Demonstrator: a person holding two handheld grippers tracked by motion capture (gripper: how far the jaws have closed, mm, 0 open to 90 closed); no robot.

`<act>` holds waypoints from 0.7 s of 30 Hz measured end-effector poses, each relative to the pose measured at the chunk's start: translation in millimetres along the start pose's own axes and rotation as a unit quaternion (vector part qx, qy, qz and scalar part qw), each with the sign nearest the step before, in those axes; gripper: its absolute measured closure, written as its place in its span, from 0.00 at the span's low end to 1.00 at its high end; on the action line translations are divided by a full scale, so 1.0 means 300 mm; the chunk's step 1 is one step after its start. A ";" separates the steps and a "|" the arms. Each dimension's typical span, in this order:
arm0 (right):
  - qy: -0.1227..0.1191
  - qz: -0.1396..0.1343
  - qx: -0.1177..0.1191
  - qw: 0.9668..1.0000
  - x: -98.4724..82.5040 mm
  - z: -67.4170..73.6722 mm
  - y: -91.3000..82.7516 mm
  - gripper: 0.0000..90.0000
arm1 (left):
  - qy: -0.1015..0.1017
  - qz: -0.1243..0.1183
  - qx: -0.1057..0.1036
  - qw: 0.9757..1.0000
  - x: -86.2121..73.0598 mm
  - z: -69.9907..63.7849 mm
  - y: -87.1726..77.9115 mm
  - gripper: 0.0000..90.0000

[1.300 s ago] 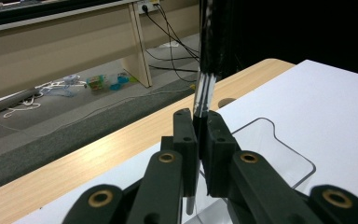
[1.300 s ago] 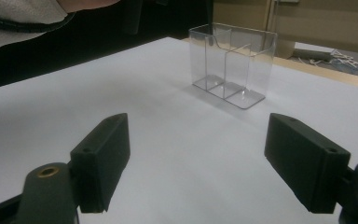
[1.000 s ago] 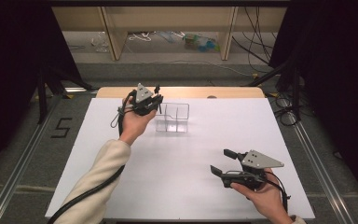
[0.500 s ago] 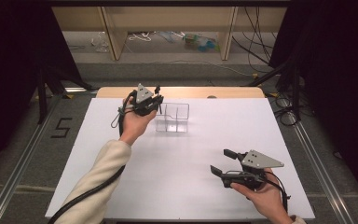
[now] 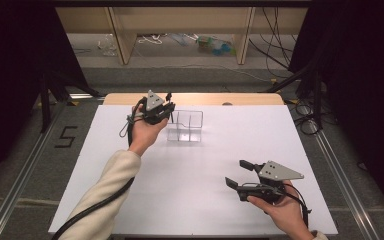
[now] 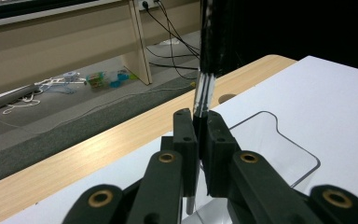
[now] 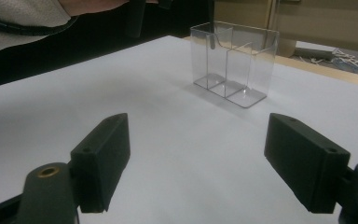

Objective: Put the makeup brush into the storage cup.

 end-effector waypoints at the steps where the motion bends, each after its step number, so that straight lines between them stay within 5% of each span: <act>1: 0.008 0.004 0.003 1.000 -0.001 0.005 -0.002 0.26 | 0.000 0.000 0.000 1.000 -0.001 0.000 0.001 0.95; 12: -0.003 -0.010 0.001 1.000 0.002 0.000 0.007 0.26 | -0.003 0.002 0.001 1.000 -0.013 0.001 0.005 0.95; 13: 0.011 -0.005 0.010 1.000 0.000 0.008 0.005 0.26 | -0.004 0.002 0.001 1.000 -0.014 0.001 0.006 0.95; 21: 0.005 0.018 0.006 1.000 -0.005 0.005 -0.006 0.26 | -0.006 0.002 0.001 1.000 -0.021 -0.001 0.010 0.95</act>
Point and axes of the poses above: each handheld gripper's, and its own axes: y roughly forward along the jaws, x roughly out of its top, z roughly to its left, the point moved 6 cm from there along y, roughly forward along the jaws, and after that the axes turned 12 degrees about -y, right-handed, at the moved point
